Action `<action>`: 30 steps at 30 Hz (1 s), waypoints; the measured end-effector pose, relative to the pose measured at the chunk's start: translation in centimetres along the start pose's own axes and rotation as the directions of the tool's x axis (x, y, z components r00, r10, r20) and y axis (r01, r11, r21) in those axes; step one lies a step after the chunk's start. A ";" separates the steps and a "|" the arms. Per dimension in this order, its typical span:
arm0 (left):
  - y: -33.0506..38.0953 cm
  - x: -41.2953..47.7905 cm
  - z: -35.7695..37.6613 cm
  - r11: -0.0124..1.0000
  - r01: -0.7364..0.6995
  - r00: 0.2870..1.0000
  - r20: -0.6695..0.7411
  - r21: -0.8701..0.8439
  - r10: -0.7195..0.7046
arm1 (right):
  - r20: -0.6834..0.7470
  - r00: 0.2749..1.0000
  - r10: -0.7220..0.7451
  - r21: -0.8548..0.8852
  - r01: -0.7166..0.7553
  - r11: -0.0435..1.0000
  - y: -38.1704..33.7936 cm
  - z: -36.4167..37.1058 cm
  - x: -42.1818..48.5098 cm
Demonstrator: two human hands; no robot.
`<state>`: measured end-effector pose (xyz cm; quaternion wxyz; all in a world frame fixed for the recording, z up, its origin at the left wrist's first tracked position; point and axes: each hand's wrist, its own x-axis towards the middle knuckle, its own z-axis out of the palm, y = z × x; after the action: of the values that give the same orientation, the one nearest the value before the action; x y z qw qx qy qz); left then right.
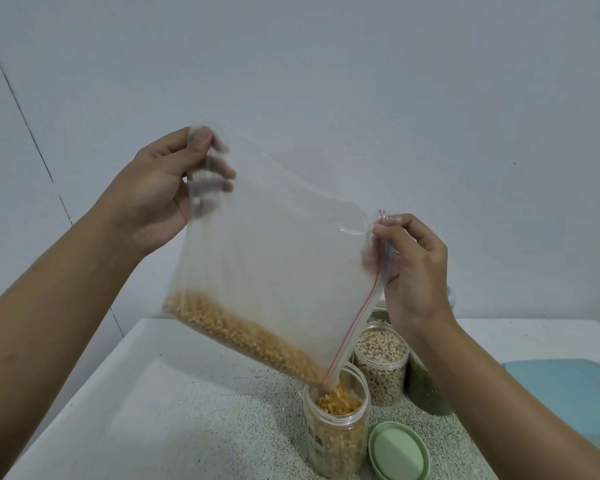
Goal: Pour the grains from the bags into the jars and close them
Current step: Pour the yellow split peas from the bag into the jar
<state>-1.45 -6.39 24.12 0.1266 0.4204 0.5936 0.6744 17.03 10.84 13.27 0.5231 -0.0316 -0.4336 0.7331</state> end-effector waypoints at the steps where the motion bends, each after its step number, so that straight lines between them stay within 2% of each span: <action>1: 0.0 0.0 0.0 1.000 0.001 1.000 0.002 0.000 -0.001 | -0.002 1.000 -0.002 0.001 0.002 1.000 0.0 -0.1 0.0; 9: 0.1 0.0 0.4 1.000 -0.003 1.000 0.031 0.014 0.002 | -0.038 0.999 -0.024 -0.013 0.024 1.000 0.0 -0.8 -0.3; 15: 0.1 0.0 0.6 1.000 -0.005 1.000 0.030 0.017 0.005 | 0.012 0.996 -0.092 -0.165 0.093 0.982 0.3 -1.4 -0.6; 19: 0.0 -0.1 0.7 1.000 -0.002 0.999 0.036 0.017 0.001 | 0.021 0.997 -0.078 -0.123 0.080 0.989 0.0 -1.5 -0.9; 24: -0.1 -0.3 0.7 1.000 0.005 1.000 0.028 0.013 -0.005 | 0.041 0.996 -0.081 -0.228 0.088 0.970 0.0 -1.4 -1.3; 30: -0.1 -0.4 0.6 1.000 0.008 1.000 0.029 0.018 -0.008 | 0.026 0.996 -0.086 -0.214 0.089 0.973 0.2 -1.5 -1.0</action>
<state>-0.81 -6.19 23.86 0.1343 0.4289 0.5994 0.6624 18.06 10.95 11.82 0.5448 -0.0625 -0.5154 0.6585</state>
